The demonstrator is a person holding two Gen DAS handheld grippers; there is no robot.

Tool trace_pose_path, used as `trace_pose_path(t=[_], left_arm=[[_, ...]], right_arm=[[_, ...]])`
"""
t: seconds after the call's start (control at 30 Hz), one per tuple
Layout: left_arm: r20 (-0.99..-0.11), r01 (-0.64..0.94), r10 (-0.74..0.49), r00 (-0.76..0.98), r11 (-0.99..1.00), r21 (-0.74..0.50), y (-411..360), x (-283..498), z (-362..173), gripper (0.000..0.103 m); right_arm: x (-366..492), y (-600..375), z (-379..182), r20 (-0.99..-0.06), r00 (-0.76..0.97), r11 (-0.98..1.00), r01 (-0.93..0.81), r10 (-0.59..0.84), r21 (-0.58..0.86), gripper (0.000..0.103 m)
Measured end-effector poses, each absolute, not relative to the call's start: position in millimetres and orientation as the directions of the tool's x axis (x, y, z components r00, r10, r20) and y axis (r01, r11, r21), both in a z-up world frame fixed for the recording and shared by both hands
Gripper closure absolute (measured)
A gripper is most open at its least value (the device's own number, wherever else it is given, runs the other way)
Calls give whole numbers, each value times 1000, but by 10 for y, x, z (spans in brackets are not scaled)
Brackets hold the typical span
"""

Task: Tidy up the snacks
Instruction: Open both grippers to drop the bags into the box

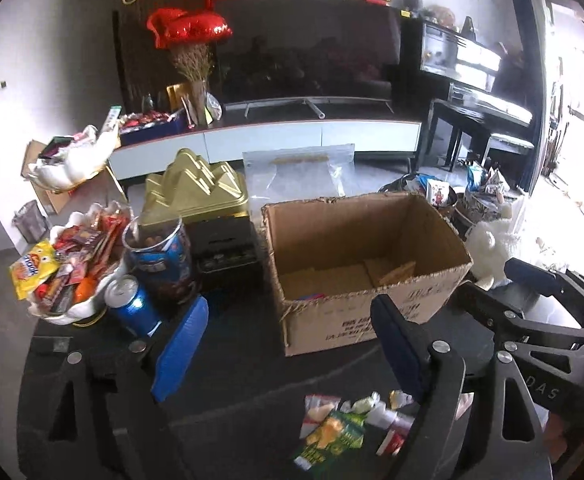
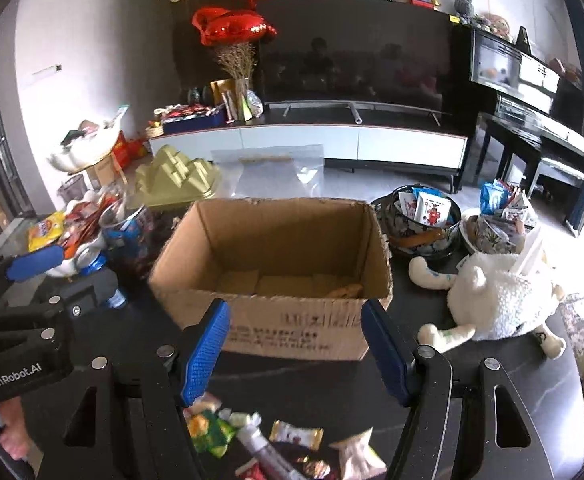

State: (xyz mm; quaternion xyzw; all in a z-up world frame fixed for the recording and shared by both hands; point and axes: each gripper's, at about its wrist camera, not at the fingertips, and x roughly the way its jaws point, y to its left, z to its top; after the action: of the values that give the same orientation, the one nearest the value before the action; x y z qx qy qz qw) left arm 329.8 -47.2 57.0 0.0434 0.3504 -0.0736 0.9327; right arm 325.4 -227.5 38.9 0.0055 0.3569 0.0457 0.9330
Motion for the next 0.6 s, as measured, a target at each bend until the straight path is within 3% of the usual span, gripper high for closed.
trace_pose_path(t=[0.6], left_arm=[[-621,228,-148,769,972,50,-247,2385,435,13]], right_arm=[[2411,-1992,284,-661,742,991,-132,112,20,34]])
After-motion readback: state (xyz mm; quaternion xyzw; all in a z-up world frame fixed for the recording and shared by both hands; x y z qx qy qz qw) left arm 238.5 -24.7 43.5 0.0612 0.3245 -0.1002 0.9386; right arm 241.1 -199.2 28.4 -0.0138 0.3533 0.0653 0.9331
